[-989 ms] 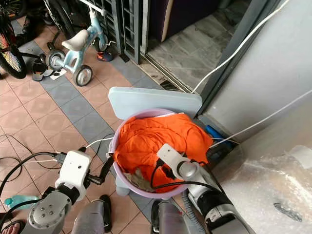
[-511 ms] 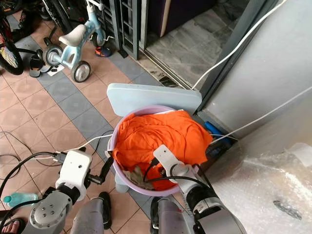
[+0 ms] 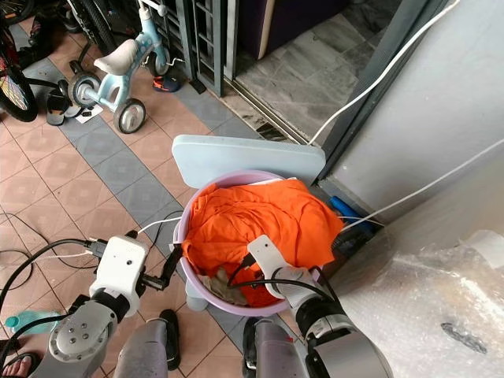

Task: Clothes washing

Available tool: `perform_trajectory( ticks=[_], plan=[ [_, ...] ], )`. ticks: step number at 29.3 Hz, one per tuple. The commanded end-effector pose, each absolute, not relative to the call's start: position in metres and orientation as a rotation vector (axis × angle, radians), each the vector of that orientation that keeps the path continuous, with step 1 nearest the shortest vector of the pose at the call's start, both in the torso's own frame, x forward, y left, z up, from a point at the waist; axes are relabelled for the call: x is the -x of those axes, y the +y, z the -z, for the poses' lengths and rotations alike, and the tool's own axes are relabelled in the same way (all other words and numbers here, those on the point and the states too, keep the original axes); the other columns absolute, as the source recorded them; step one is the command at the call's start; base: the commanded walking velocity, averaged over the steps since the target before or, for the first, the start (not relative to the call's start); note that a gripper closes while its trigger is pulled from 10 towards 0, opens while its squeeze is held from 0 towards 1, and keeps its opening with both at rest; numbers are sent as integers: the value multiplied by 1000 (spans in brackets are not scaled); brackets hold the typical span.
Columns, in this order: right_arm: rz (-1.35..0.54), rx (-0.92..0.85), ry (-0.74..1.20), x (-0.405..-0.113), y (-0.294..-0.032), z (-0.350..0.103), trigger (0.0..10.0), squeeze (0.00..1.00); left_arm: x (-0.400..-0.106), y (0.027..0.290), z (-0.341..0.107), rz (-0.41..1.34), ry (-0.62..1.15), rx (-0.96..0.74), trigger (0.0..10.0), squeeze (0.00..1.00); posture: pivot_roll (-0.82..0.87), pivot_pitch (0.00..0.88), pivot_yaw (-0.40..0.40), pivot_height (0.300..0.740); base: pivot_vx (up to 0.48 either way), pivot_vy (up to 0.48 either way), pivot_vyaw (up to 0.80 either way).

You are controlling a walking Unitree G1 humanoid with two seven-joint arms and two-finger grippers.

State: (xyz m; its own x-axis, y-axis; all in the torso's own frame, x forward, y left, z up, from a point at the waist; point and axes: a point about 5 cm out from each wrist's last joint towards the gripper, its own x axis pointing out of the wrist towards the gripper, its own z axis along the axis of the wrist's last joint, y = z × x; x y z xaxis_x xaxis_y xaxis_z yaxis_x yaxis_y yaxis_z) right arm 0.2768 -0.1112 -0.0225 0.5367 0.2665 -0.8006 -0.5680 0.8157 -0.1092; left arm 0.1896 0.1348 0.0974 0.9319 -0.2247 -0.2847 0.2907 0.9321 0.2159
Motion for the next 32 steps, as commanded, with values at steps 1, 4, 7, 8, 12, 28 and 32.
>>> perform_trajectory(
  ticks=[1, 4, 7, 8, 12, 28, 32],
  plan=[
    [-500, 355, 910, -271, -114, 29, 0, 0, -186, 133, -92, 275, 288, -262, 10000, 0, 38, 278, -89, 740, 0, 0, 0],
    [-499, 352, 906, -271, -114, 28, 0, 0, -188, 133, -93, 276, 284, -263, 10000, 0, 37, 279, -89, 740, 0, 0, 0],
    [-497, 357, 905, -271, -115, 29, 0, 0, -190, 134, -93, 272, 283, -265, 10000, 0, 35, 276, -90, 740, 0, 0, 0],
    [-496, 359, 905, -271, -115, 29, 0, 0, -190, 134, -93, 270, 283, -265, 10000, 0, 35, 276, -90, 740, 0, 0, 0],
    [-495, 363, 895, -274, -116, 27, 0, 0, -193, 134, -92, 264, 280, -269, 10000, 0, 39, 269, -93, 740, 0, 0, 0],
    [-555, 132, 423, -325, -111, -52, 0, 0, -233, 141, -93, 202, 191, -312, 10000, 0, 14, 120, -67, 740, 0, 0, 0],
    [-486, 41, 246, -321, -126, -82, 0, 0, -242, 140, -91, 194, 179, -305, 10000, 0, 5, 66, -63, 740, 0, 0, 0]
  ],
)
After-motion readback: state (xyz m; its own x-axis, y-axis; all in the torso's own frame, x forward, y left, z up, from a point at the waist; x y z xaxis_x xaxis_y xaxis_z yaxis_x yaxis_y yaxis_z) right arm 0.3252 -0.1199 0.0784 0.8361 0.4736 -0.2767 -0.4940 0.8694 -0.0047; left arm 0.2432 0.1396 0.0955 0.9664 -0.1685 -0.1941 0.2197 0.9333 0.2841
